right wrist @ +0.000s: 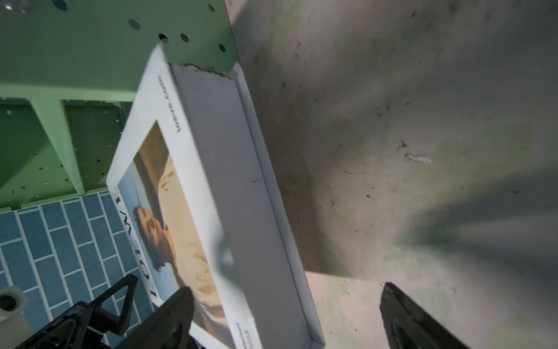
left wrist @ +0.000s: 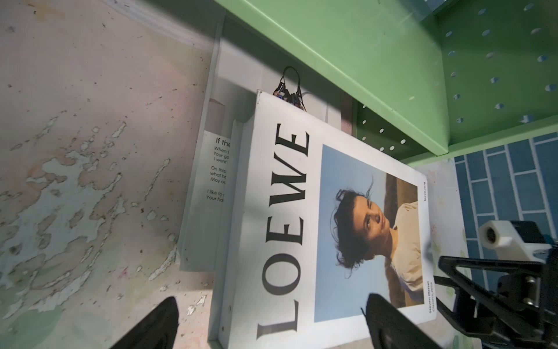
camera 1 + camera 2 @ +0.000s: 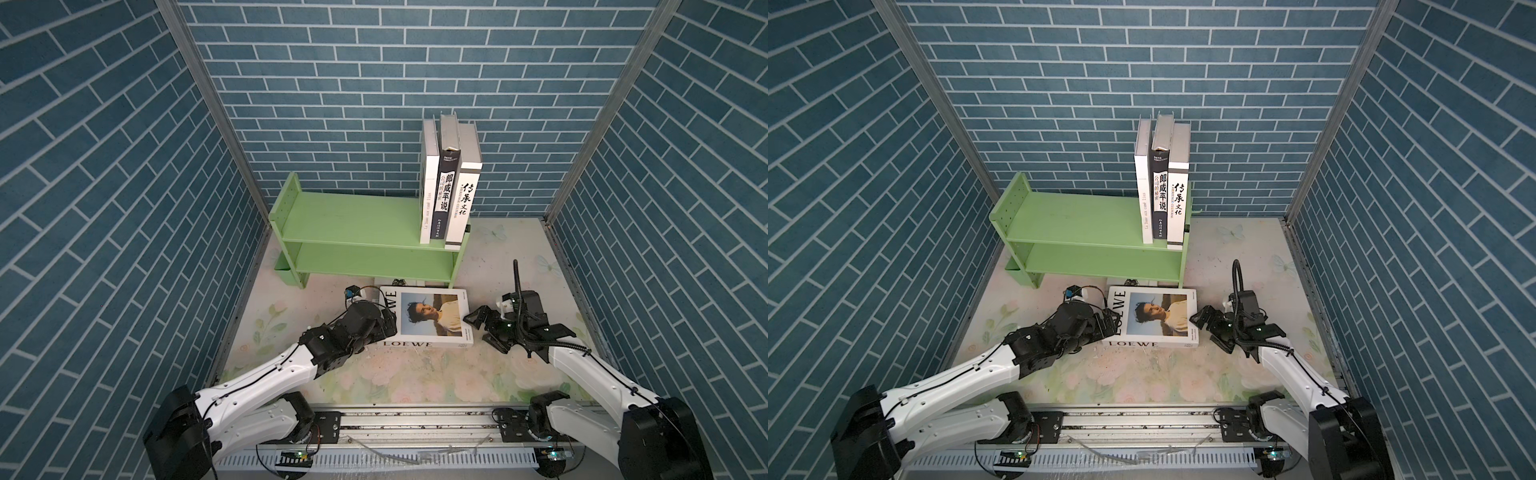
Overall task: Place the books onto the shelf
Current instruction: 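Lower both grippers to the LOEWE book's edges on the table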
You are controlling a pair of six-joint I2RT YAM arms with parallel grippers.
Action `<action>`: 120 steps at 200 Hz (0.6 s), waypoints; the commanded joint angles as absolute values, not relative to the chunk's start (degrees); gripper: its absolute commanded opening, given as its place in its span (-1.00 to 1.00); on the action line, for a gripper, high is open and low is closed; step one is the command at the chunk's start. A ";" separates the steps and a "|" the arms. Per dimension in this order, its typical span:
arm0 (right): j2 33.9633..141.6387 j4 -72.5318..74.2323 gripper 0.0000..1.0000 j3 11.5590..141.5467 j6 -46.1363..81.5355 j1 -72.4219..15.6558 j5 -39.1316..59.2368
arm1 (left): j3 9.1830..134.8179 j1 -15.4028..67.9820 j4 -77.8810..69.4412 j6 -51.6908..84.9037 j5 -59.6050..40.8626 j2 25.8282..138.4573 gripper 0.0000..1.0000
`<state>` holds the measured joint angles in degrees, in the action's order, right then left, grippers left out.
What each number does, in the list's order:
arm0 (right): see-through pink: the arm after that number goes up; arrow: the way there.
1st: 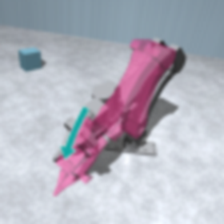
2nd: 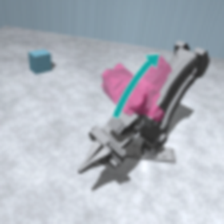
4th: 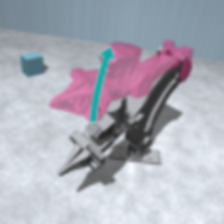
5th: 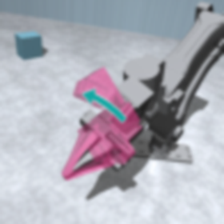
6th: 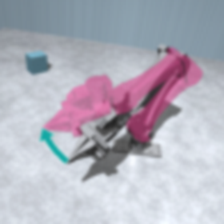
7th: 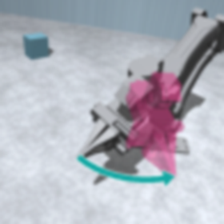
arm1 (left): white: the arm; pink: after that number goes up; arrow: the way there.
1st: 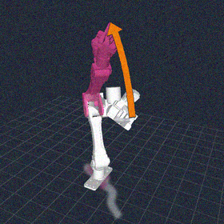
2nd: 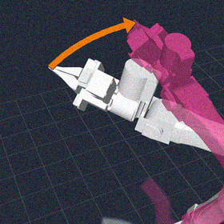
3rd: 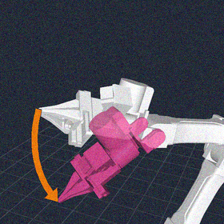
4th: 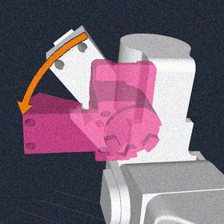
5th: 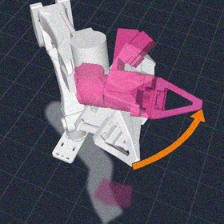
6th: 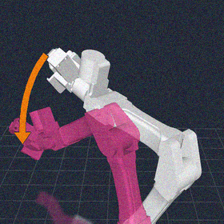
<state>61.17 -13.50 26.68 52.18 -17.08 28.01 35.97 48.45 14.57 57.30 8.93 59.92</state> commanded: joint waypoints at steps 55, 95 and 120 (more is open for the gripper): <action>71.74 0.93 0.89 23.49 53.57 -16.90 35.45 | 34.68 48.78 2.02 60.13 5.84 67.16 0.96; 77.87 16.91 0.75 20.05 60.75 -16.88 44.10 | 35.31 48.78 0.46 60.80 4.23 69.67 0.96; 77.19 28.91 0.67 17.41 68.10 -16.87 47.93 | 34.90 48.78 0.02 61.61 4.34 69.18 0.94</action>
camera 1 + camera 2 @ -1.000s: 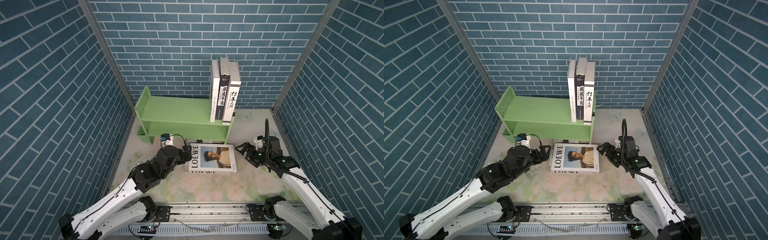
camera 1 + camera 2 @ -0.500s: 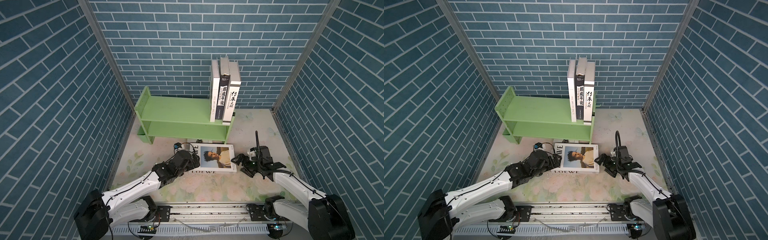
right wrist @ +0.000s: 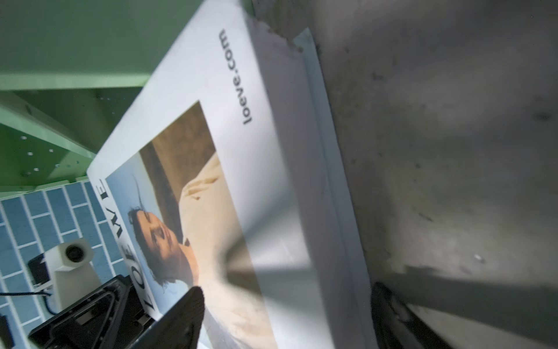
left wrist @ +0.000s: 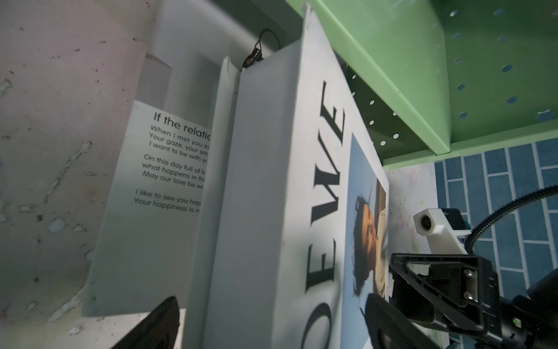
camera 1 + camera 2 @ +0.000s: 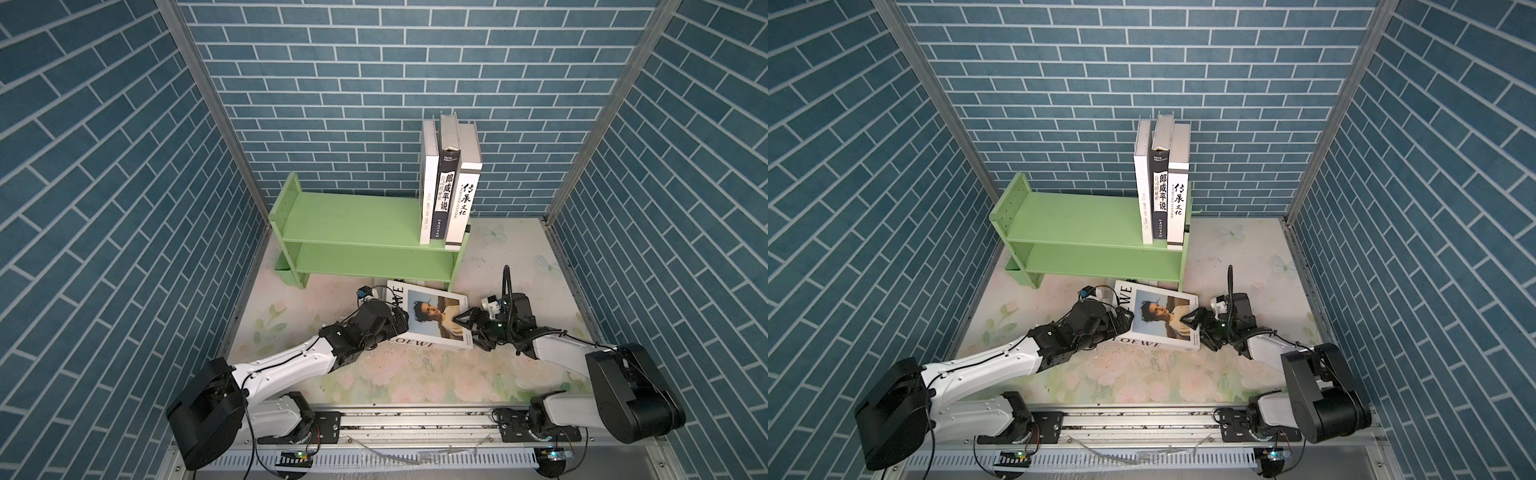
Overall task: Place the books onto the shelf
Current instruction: 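Lower both grippers to the LOEWE book's edges on the table, then tilt the LOEWE book up on its edge with the left gripper while right braces it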
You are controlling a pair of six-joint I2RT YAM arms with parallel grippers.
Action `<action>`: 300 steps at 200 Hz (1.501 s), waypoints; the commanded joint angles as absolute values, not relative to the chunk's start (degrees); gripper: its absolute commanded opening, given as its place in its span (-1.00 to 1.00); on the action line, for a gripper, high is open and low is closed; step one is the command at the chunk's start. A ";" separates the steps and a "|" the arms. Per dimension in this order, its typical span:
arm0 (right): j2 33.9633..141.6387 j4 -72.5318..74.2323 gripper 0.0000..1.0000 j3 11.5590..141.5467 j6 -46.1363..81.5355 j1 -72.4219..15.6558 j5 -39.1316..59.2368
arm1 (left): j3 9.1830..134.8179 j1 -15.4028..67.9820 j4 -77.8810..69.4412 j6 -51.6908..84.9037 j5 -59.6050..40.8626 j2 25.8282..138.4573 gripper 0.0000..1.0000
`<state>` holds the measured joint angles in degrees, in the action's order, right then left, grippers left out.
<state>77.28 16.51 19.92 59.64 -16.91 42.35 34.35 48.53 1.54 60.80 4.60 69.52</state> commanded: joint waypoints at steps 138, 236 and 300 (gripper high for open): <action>52.58 15.21 0.51 15.57 72.51 -17.05 46.93 | 36.55 48.78 -4.01 62.75 1.56 57.30 0.51; 55.55 16.62 0.52 17.74 71.55 -17.25 48.20 | 42.28 48.87 10.78 64.61 6.49 47.27 -0.10; 57.75 17.23 0.52 17.53 71.01 -18.10 48.35 | 42.93 50.51 7.49 66.57 4.98 56.10 0.25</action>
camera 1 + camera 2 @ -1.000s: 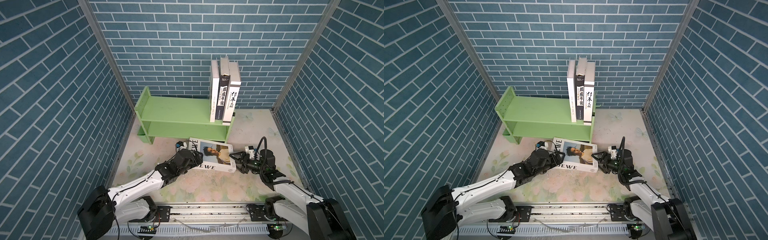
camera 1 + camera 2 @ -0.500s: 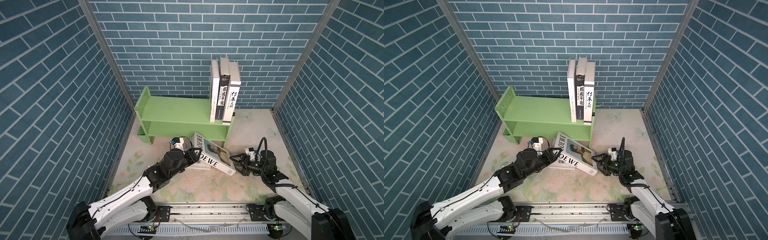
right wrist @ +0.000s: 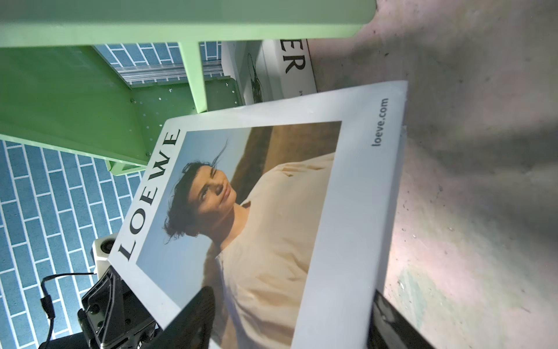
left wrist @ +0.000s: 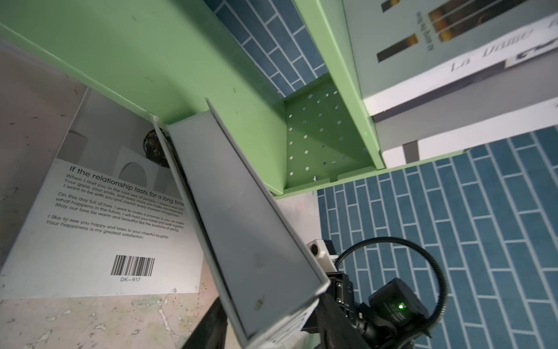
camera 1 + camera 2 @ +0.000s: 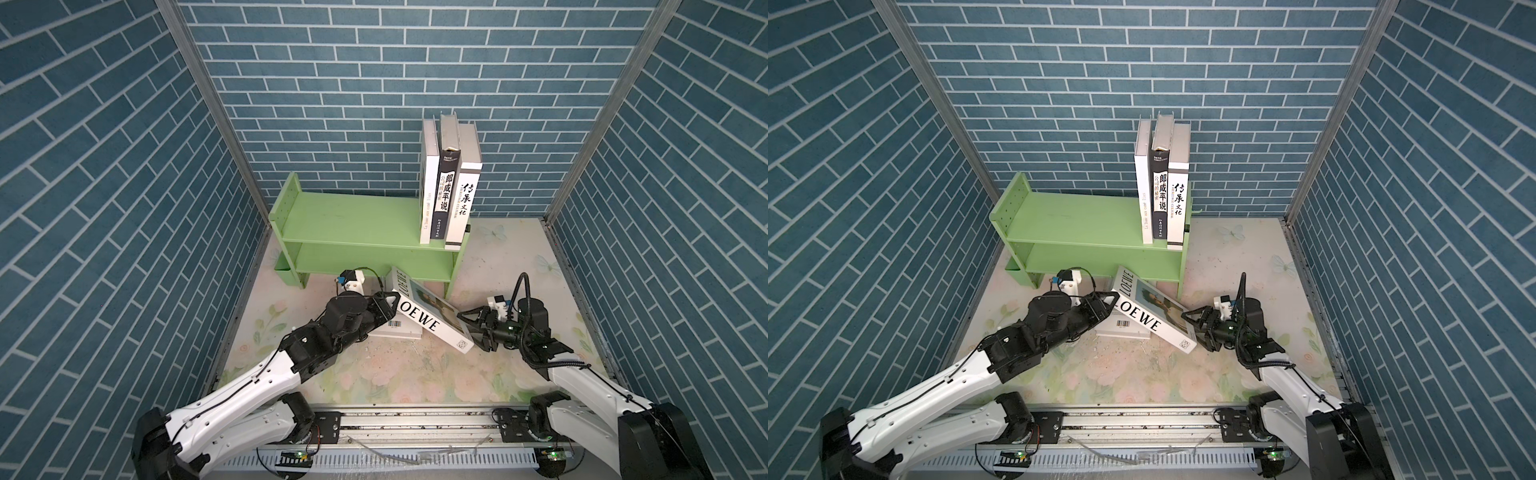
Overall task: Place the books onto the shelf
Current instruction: 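Tilt the LOEWE book up on its edge with the left gripper while right braces it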
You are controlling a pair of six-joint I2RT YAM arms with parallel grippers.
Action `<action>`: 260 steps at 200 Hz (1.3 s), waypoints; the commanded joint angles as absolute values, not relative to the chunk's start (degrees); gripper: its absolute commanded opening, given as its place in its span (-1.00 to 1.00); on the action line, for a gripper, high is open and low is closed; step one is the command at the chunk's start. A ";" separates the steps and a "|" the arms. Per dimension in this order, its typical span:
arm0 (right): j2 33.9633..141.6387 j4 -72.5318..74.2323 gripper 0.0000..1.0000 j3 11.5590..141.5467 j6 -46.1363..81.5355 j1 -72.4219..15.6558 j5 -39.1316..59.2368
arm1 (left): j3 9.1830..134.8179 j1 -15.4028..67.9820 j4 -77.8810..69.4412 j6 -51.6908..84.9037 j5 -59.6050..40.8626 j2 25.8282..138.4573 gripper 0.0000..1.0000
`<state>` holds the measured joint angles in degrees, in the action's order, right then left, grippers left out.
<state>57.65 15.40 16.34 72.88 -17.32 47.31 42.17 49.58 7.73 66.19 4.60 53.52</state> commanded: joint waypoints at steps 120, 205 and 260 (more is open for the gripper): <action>57.49 16.38 0.50 17.14 69.61 -20.54 46.85 | 42.55 54.00 10.52 75.34 17.04 57.29 0.02; 54.76 13.80 0.65 19.12 69.68 -21.37 46.85 | 44.93 56.27 15.28 75.26 20.54 53.79 -0.38; 52.50 7.69 0.74 26.91 69.33 -21.26 46.23 | 53.63 56.45 33.71 74.93 18.17 43.37 -0.42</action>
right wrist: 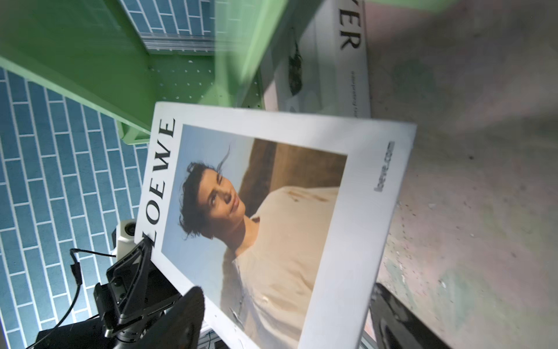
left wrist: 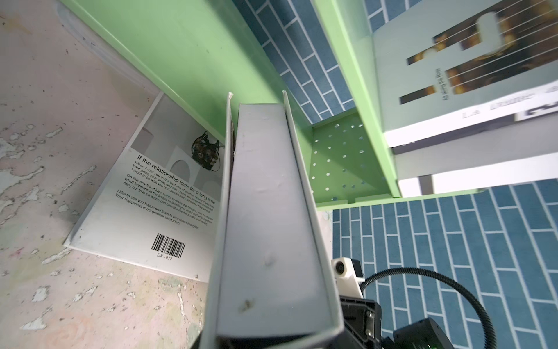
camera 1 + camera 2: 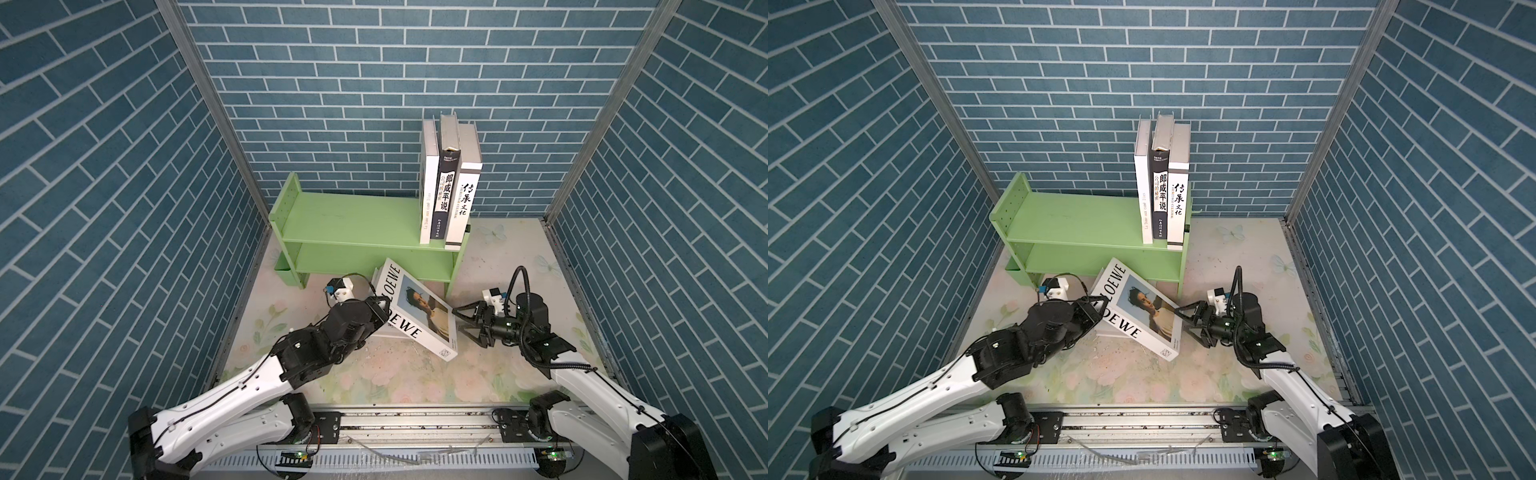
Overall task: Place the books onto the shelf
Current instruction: 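Tilt the LOEWE book up on its edge with the left gripper while right braces it, then lift the LOEWE book upright with the left gripper toward the shelf while right withdraws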
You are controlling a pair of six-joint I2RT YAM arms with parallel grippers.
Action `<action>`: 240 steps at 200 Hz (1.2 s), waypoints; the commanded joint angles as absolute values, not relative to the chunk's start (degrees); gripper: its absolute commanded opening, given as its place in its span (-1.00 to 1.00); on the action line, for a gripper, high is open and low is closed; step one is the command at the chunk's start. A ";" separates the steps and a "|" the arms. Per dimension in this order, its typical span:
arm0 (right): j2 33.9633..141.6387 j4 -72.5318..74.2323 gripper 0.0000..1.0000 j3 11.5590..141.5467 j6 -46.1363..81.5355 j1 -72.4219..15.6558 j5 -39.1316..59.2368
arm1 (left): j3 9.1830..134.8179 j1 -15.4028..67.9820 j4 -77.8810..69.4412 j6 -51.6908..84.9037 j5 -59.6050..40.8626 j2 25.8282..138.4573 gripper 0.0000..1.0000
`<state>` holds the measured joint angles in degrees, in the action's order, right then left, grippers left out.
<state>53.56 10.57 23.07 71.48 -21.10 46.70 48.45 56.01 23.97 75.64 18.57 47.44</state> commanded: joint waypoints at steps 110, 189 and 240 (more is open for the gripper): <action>58.45 0.53 0.75 44.83 64.24 -20.51 46.43 | 105.98 56.46 64.98 35.05 25.64 54.35 -0.43; 57.42 -6.53 0.75 47.81 61.50 -20.39 40.94 | 103.70 56.42 24.52 -7.58 35.31 62.95 -0.40; 57.32 -8.68 0.75 49.00 61.52 -20.39 37.40 | 101.07 50.52 11.04 -8.50 33.00 69.67 -0.40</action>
